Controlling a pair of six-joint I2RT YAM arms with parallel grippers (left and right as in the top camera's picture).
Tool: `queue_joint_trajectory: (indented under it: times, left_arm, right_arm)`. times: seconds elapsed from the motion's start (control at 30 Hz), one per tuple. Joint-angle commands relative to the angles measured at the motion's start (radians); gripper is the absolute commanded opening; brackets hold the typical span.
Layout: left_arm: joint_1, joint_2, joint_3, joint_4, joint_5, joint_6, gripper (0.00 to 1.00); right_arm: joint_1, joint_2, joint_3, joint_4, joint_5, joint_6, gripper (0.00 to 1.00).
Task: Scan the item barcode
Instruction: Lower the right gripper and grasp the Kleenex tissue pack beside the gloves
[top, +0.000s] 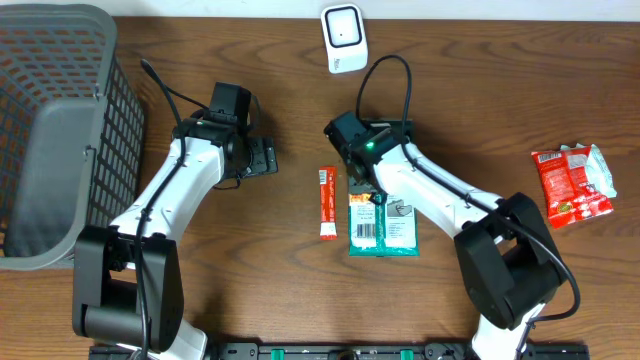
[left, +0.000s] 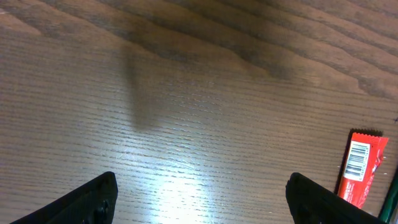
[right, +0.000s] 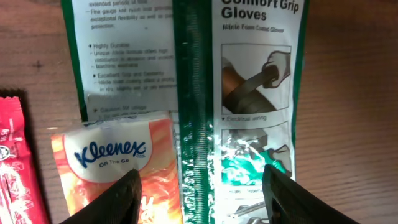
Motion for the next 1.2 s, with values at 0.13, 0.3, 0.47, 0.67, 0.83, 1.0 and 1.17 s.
queue_joint_trajectory:
  times: [0.13,0.3,0.47,0.67,0.83,1.0,1.17]
  left_arm:
    - [0.003,-0.016,0.010,-0.003,-0.020,0.008,0.87]
    - [0.003,-0.016,0.010,-0.003,-0.020,0.008,0.87]
    - [0.003,-0.016,0.010,-0.003,-0.020,0.009,0.87]
    - [0.003,-0.016,0.010,-0.003,-0.020,0.009,0.87]
    - [0.003,-0.016,0.010,-0.003,-0.020,0.008,0.87]
    - [0.003,-0.016,0.010,-0.003,-0.020,0.009,0.87]
    - [0.003,-0.016,0.010,-0.003,-0.020,0.009,0.87]
  right_arm:
    - [0.060,-0.048,0.074,0.023,-0.065,-0.053,0.58]
    - [0.121,-0.039,0.069,0.045,-0.045,-0.040,0.52]
    - [0.159,0.001,0.069,0.045,0.052,-0.008,0.47]
    - [0.165,0.081,0.069,0.048,0.120,-0.008,0.46]
    - [0.167,0.113,0.069,0.046,0.119,-0.008,0.36]
    - [0.164,0.105,0.070,0.040,0.119,-0.008,0.06]
    - [0.124,-0.004,0.074,0.022,0.067,-0.008,0.01]
